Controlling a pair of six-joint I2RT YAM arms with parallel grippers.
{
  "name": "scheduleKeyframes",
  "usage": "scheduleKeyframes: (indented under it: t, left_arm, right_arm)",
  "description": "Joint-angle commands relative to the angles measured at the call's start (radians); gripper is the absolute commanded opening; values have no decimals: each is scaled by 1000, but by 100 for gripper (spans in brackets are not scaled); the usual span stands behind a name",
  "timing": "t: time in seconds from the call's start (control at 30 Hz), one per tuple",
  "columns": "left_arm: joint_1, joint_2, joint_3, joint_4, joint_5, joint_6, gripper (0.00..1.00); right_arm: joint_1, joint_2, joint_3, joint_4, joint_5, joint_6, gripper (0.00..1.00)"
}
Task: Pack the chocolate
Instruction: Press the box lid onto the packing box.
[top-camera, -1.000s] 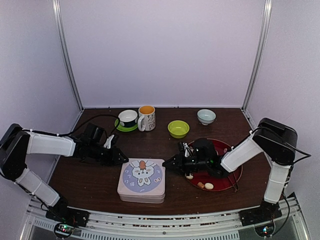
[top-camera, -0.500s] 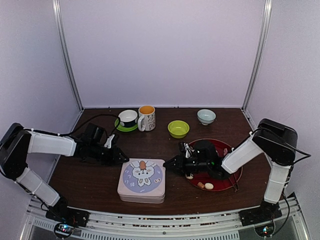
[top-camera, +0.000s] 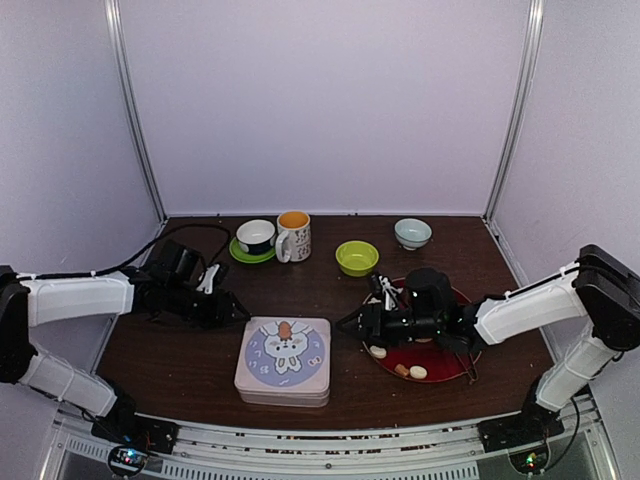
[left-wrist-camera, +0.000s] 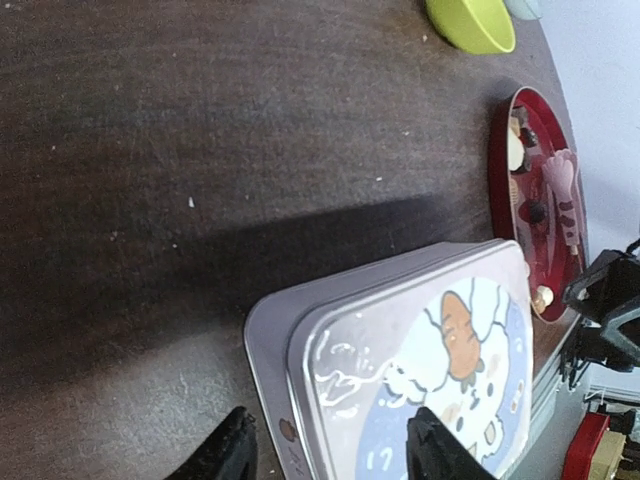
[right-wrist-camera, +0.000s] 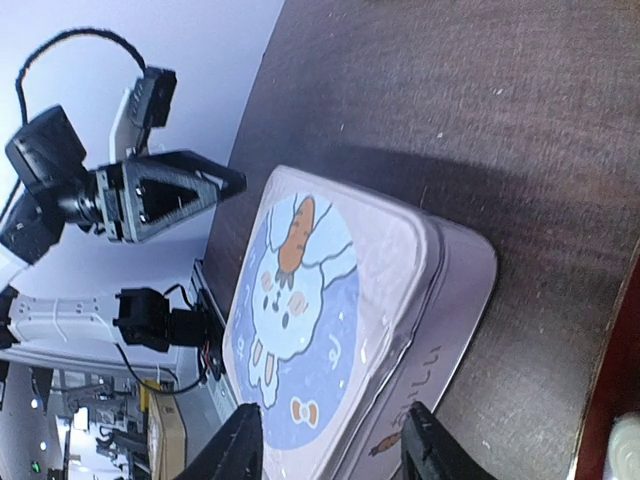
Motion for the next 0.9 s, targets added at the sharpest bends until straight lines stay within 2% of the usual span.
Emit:
scheduleKeyframes:
  t: [0.0,0.07,0.13,0.4,0.73,0.87]
  left_arm:
    - [-6,-98,-12,-66,16,0,53]
    - [-12,-136,-50,-62,61,-21,52]
    - [-23,-155,-80,-60,107,-36,50]
    - [-81,-203,-162,-66,198,-50,49]
    - [-112,-181,-231,5,178,-111,46]
    - [-125,-130,-257,49,183,-116,44]
  right_arm:
    - [55,-35,-39,-66,-67,-61,50]
    - [86,-33,-35,-101,-107,-77,55]
    - [117,-23,-33,-113,-130,-80,57]
    - [181,34,-77,13,-149,5,52]
    - [188,128,-50,88,-142,41,47]
    - [189,132,-39,33,-140,26,46]
